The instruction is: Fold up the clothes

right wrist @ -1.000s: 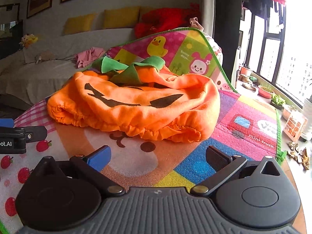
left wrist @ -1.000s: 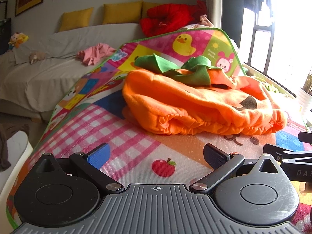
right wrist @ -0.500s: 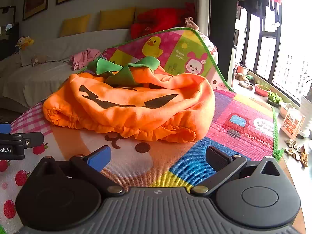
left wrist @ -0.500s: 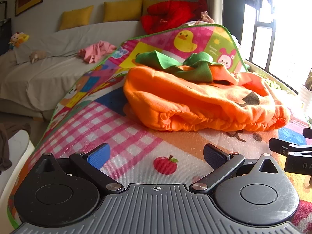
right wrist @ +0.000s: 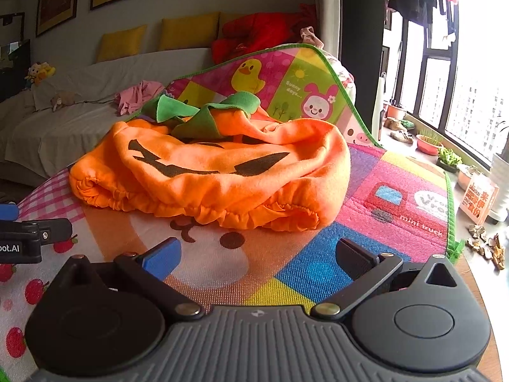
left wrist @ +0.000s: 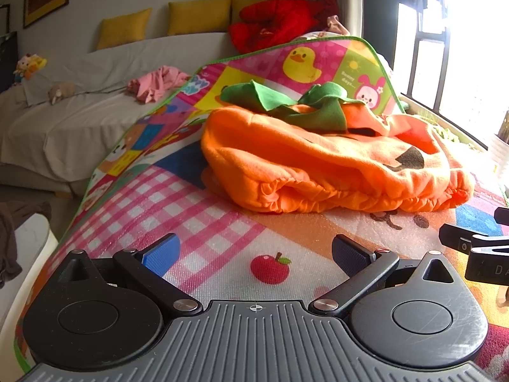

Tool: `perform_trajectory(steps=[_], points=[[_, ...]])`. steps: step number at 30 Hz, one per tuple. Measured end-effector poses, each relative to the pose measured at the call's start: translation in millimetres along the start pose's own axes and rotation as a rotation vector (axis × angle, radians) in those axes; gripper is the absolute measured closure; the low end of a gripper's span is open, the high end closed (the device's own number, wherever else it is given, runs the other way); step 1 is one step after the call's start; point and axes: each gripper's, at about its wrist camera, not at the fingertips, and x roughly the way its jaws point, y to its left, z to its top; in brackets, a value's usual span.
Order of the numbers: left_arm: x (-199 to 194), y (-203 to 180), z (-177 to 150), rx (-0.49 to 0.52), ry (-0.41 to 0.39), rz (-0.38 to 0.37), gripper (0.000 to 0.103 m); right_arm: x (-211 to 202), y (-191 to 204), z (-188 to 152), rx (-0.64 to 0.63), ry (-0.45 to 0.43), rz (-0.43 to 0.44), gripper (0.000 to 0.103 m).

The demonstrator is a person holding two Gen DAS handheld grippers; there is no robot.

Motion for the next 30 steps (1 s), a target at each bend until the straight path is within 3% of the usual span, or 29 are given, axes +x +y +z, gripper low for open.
perform_trajectory(steps=[30], points=[[-1.1,0.2,-0.7,0.004,0.003,0.004,0.0,0.0,1.5,-3.8,0.003,0.01,0.004,0.0]])
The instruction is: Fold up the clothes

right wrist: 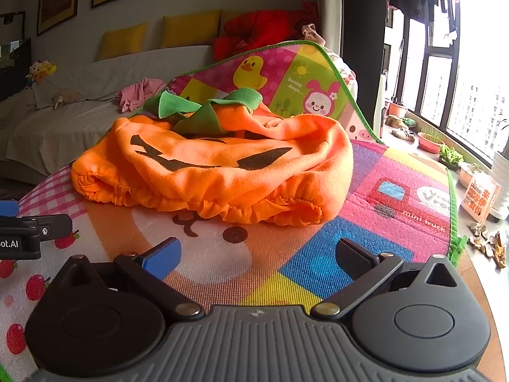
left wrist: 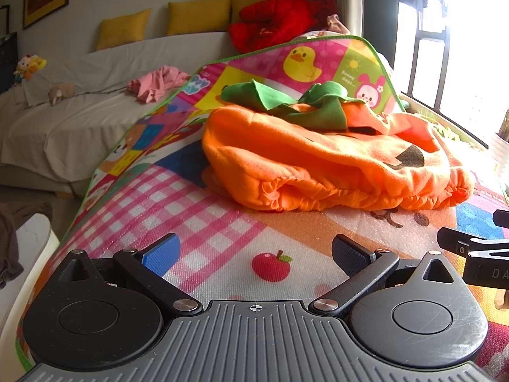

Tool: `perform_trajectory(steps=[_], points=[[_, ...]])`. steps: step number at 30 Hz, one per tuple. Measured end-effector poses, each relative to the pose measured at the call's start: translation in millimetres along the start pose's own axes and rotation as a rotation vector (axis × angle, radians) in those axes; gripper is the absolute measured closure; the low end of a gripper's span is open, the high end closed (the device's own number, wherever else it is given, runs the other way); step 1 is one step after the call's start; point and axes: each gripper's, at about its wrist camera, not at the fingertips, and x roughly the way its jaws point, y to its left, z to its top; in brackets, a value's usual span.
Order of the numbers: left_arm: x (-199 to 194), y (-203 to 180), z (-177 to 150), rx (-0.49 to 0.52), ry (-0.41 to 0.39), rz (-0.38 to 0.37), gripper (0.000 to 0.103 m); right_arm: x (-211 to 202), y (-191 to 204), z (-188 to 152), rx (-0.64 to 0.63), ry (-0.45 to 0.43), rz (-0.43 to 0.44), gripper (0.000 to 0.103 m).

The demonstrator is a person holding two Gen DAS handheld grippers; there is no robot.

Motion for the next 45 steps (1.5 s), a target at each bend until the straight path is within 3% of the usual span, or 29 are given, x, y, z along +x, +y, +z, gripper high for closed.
perform_trajectory(steps=[45], points=[[-0.6,-0.2,-1.1,0.01,0.005,0.011,0.0,0.5,-1.3,-1.5,0.007,0.005,0.0,0.0]])
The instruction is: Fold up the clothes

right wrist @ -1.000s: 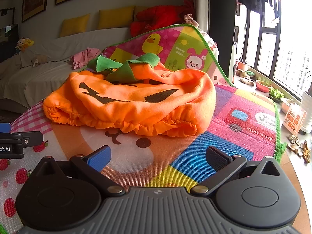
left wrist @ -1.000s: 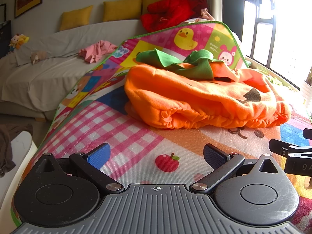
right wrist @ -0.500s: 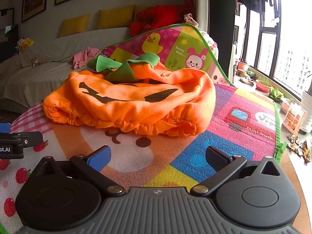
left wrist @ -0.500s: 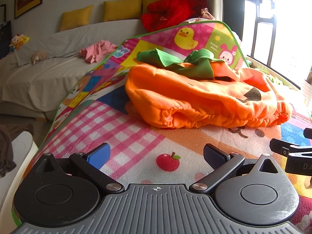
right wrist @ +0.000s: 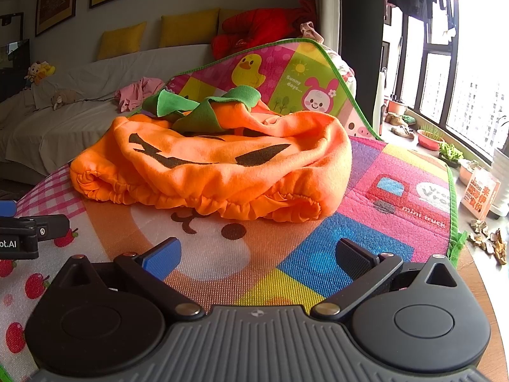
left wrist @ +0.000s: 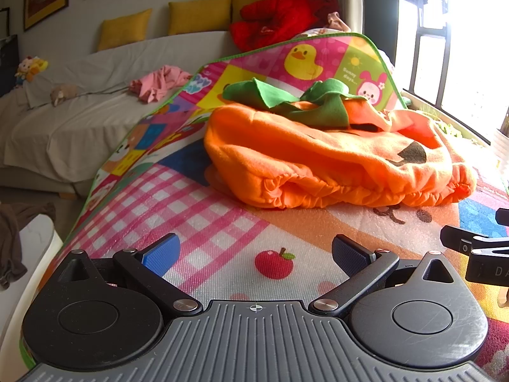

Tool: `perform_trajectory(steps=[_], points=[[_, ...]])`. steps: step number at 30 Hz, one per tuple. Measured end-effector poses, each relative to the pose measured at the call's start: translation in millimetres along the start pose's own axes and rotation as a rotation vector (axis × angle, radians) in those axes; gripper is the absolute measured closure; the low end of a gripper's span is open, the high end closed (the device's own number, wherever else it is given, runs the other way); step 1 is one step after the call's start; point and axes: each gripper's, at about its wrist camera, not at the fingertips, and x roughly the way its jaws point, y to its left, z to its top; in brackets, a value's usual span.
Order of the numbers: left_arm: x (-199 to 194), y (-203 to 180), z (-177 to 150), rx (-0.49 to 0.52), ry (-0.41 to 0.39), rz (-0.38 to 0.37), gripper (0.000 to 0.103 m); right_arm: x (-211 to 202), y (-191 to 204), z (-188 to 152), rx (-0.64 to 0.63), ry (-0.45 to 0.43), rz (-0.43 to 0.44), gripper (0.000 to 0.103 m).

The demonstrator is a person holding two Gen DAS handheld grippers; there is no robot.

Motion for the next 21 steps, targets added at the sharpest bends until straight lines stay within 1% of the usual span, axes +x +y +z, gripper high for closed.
perform_trajectory(steps=[21], points=[[0.0,0.4,2.2,0.012,-0.003,0.005,0.0,0.5,0.1,0.9,-0.002,0.0,0.001,0.0]])
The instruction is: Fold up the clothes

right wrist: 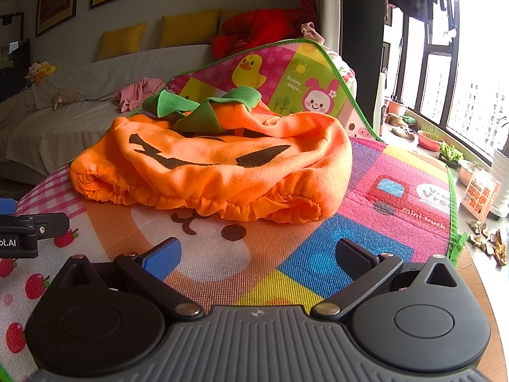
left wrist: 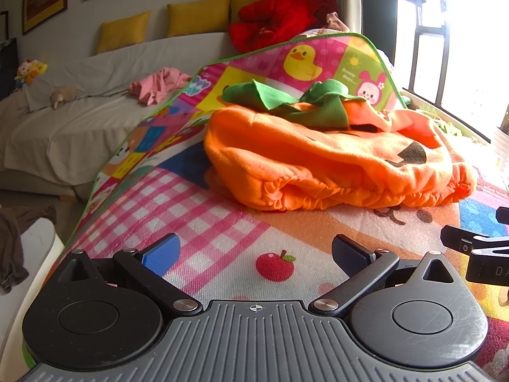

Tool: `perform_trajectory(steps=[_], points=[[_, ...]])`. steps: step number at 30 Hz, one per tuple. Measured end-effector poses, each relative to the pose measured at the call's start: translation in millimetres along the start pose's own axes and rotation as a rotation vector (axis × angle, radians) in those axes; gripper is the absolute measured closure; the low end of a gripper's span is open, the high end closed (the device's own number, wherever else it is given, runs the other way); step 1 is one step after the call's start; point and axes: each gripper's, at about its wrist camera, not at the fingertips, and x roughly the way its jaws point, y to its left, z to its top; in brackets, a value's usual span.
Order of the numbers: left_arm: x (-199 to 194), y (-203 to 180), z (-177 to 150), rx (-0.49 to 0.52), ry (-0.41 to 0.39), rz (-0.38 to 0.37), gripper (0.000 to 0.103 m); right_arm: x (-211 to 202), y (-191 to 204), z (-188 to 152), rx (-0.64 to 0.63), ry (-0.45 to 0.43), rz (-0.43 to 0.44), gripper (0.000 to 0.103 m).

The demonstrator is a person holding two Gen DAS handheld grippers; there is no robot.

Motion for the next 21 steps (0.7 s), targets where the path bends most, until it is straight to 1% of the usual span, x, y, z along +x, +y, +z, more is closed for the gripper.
perform_trajectory(steps=[7,14,17,21], points=[[2,0,1,0.011,0.003,0.006,0.0,-1,-1,1,-0.008,-0.005,-0.004,0.0],[3,-2,4,0.05,0.003,0.016,0.0,-1,-5,1,-0.02,-0.007,-0.008,0.0],[6,0,11,0.082,-0.01,0.039,0.0,-1,-4,6,-0.068,-0.029,-0.022,0.0],[17,0,25,0.13,-0.026,0.072,0.0,9,-3,19,-0.167,-0.069,-0.067,0.0]])
